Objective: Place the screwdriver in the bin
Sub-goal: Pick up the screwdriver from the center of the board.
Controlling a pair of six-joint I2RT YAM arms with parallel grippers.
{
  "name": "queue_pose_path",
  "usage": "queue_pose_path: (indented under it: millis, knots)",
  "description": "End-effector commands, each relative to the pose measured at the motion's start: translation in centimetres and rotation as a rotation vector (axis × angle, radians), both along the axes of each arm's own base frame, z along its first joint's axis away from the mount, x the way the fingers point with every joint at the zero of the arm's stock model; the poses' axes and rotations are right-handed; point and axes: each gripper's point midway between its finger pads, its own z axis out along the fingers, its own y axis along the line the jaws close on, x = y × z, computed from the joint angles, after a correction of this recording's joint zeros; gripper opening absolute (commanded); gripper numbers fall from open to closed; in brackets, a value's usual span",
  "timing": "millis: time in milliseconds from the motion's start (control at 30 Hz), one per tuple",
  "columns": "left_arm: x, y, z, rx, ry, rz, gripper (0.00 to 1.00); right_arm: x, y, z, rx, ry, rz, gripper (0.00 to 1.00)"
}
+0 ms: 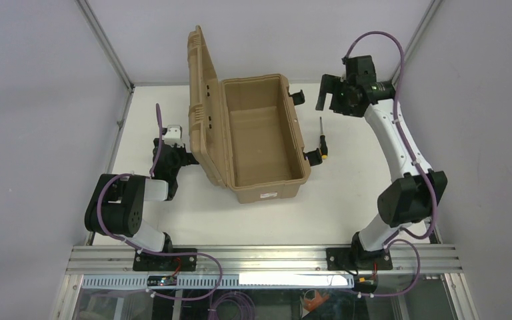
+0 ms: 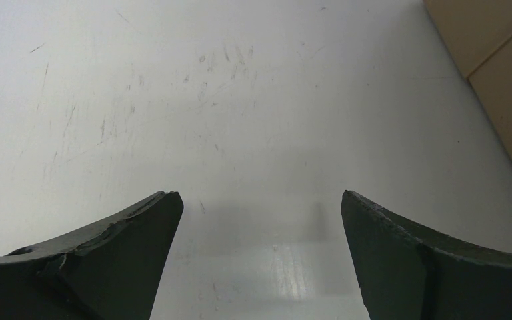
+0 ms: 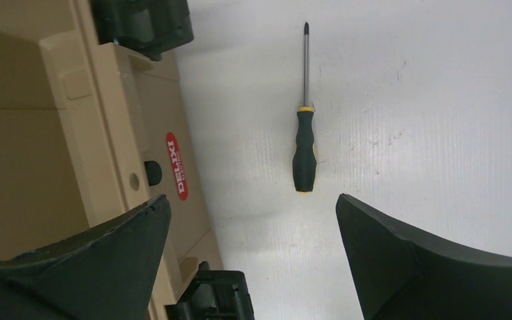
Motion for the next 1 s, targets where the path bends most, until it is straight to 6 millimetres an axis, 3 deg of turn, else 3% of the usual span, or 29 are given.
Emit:
queue_pose_path:
  millis: [0, 333, 567, 967]
  knots:
    - [0.4, 0.1, 1.6, -0.016, -0.055, -0.004, 0.99, 0.8, -0.7, -2.2, -0.037, 0.098, -0.041, 0.99]
    - [0.4, 0.1, 1.7, -0.016, -0.055, -0.003, 0.99, 1.2, -0.9, -10.3, -0.089, 0.319, -0.071, 0.98]
    - [0.3, 0.1, 1.7, -0.016, -0.055, -0.002, 0.99, 0.0, -0.9, -14.7, -0.106, 0.448, -0.068, 0.97]
    - [0.3, 0.1, 1.6, -0.016, -0.055, -0.003, 0.99, -1.4, -1.4, -19.4, -0.135, 0.547, -0.09, 0.9]
